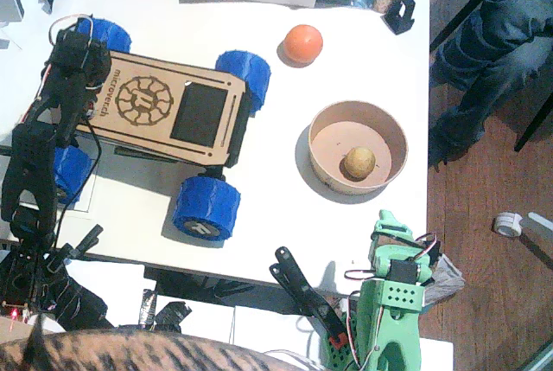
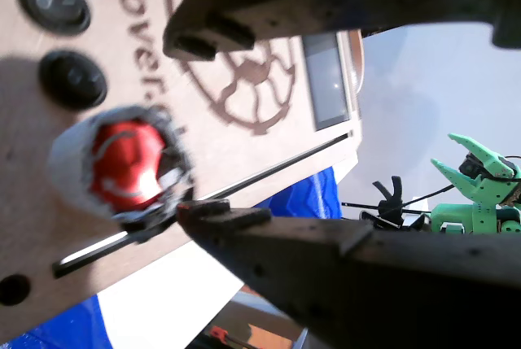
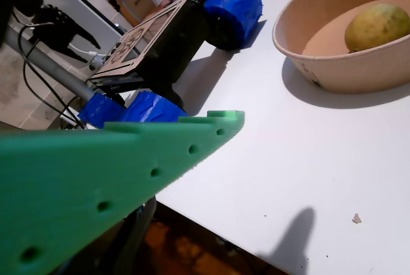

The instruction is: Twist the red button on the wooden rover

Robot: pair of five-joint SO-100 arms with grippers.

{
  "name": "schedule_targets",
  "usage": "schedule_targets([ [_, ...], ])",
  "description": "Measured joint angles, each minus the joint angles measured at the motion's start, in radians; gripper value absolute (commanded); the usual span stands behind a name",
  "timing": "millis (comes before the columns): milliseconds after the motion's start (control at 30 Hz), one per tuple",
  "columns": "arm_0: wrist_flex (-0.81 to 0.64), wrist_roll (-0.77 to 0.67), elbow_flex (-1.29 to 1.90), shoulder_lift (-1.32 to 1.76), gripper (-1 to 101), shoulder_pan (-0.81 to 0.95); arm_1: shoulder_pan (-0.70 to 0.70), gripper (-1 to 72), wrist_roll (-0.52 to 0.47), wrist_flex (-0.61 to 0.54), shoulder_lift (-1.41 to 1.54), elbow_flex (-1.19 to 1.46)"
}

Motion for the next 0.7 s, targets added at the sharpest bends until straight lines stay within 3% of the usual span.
schedule_targets([
  [700,0.077,0.000,0.000,-0.031,23,0.000,0.000,20.4,0.000,0.000,0.000,0.000],
])
